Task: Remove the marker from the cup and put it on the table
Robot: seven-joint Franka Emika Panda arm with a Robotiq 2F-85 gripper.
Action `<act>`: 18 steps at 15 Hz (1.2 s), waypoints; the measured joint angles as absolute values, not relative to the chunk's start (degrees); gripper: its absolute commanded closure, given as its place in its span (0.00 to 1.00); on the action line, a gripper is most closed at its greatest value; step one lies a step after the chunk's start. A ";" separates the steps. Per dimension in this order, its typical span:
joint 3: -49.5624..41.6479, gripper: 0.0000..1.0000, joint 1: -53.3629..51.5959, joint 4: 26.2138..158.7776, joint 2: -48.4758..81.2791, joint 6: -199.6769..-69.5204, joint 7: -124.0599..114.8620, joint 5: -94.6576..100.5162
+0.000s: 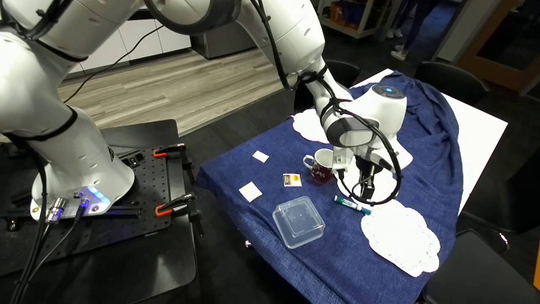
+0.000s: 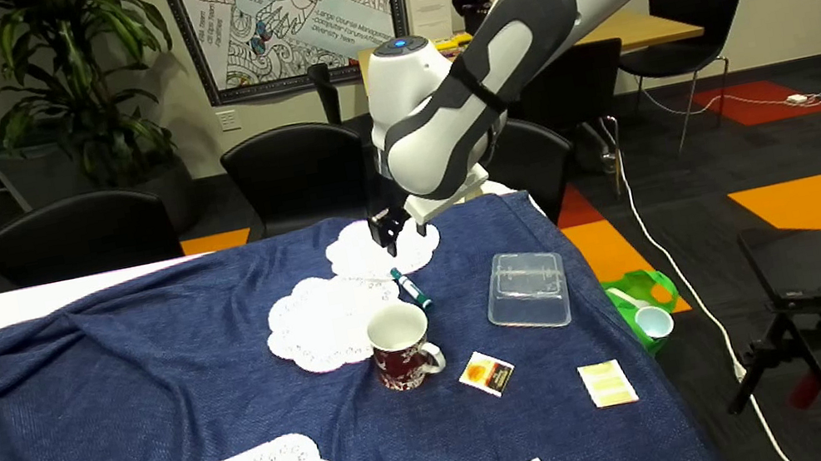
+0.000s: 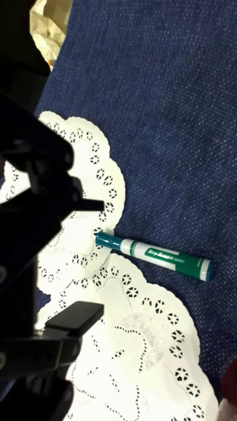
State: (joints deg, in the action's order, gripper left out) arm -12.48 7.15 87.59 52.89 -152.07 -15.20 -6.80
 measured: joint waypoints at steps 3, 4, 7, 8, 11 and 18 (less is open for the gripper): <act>-14.01 0.00 4.55 90.54 50.14 -157.87 -15.21 -5.13; -15.13 0.00 3.09 92.69 48.50 -160.76 -15.31 -4.42; -21.90 0.00 -3.89 100.84 42.88 -170.02 -18.96 -1.71; -25.40 0.00 -7.16 103.82 41.14 -173.17 -20.81 -1.04; -38.64 0.00 -19.44 112.33 37.38 -180.47 -25.82 -0.54; -58.57 0.00 -41.00 122.94 36.46 -184.52 -30.00 -2.42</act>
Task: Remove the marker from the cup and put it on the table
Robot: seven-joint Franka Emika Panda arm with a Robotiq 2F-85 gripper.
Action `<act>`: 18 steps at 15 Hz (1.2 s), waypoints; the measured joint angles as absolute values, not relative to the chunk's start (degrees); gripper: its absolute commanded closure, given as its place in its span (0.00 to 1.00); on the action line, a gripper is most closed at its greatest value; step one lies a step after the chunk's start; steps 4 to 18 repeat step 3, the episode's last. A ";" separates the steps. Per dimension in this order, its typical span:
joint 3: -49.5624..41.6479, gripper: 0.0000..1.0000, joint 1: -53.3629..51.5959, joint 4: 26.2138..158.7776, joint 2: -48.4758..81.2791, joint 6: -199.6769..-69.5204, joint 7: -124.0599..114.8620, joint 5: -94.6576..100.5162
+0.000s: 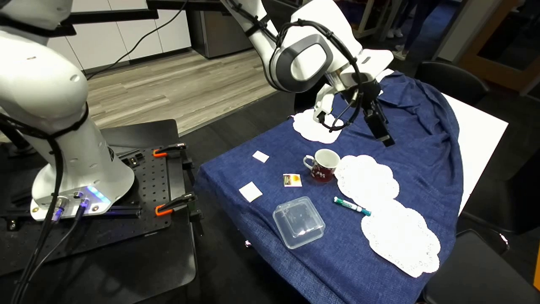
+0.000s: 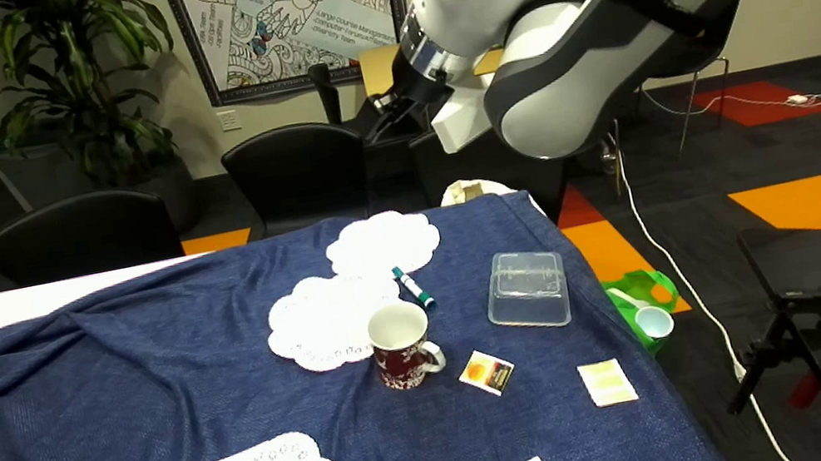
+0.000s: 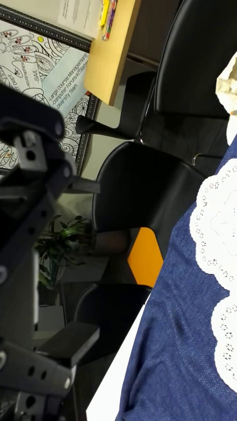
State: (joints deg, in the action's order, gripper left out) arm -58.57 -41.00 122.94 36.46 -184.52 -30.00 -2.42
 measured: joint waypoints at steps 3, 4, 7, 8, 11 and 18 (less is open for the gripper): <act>-58.72 0.00 -40.98 123.17 36.49 -184.57 -30.00 -2.47; -58.72 0.00 -40.98 123.17 36.49 -184.57 -30.00 -2.47; -58.72 0.00 -40.98 123.17 36.49 -184.57 -30.00 -2.47; -58.72 0.00 -40.98 123.17 36.49 -184.57 -30.00 -2.47; -58.72 0.00 -40.98 123.17 36.49 -184.57 -30.00 -2.47; -58.72 0.00 -40.98 123.17 36.49 -184.57 -30.00 -2.47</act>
